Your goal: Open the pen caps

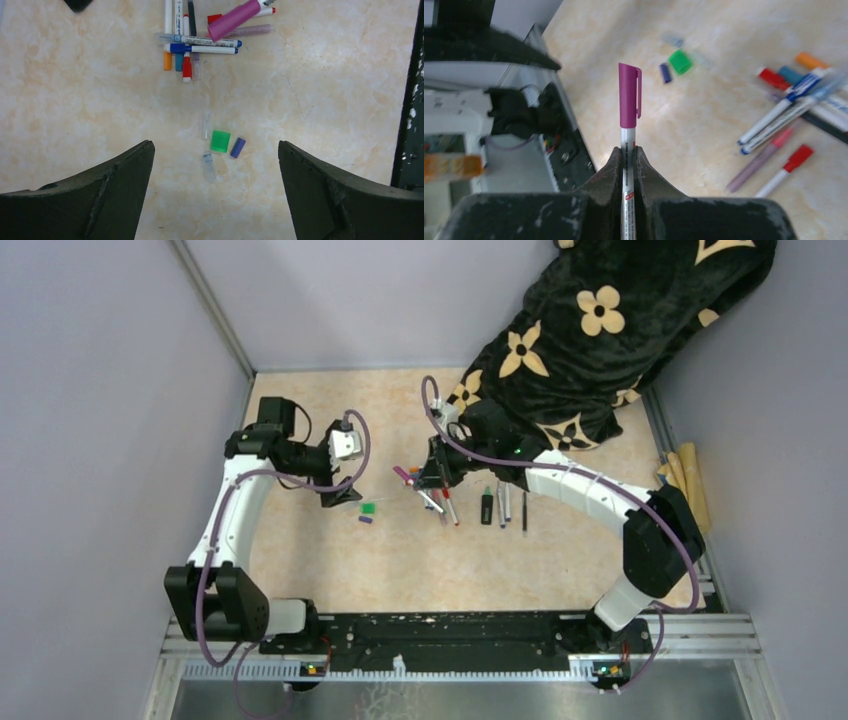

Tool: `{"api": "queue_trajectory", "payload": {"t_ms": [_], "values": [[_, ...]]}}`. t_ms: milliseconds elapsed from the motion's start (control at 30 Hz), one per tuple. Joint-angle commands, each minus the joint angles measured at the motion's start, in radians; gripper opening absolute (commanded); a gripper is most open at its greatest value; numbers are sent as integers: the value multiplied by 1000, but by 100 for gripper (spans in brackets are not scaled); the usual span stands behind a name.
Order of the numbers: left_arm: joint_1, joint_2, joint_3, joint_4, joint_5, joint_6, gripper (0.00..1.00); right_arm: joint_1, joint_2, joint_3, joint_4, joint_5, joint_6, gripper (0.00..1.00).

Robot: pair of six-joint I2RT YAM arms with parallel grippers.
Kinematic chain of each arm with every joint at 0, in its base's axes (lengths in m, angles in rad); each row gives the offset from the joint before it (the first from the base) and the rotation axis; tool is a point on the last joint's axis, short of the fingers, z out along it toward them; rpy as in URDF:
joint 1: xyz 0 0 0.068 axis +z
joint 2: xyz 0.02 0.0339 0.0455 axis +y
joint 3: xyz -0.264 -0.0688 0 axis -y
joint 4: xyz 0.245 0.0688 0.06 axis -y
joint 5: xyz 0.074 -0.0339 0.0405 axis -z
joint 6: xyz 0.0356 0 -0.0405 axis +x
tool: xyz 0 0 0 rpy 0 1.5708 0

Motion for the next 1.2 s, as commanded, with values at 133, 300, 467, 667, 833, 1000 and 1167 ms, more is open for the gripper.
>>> {"api": "queue_trajectory", "payload": {"t_ms": [133, 300, 467, 667, 833, 1000, 1167], "values": [[-131, -200, -116, 16, -32, 386, 99, 12, 31, 35, -4, -388, 66, 0], [-281, -270, -193, 74, -166, 413, 99, 45, 107, 111, 0, -424, 94, 0], [-339, -278, -222, 123, -234, 414, 93, 71, 165, 169, -4, -430, 104, 0], [-368, -275, -251, 142, -301, 446, 61, 73, 186, 186, 25, -441, 138, 0], [-383, -281, -262, 185, -306, 432, 29, 76, 203, 190, 43, -439, 155, 0], [-388, -282, -271, 240, -331, 393, 0, 85, 204, 173, 54, -421, 162, 29], [-388, -284, -274, 258, -333, 364, 0, 91, 190, 98, 136, -423, 205, 28]]}}
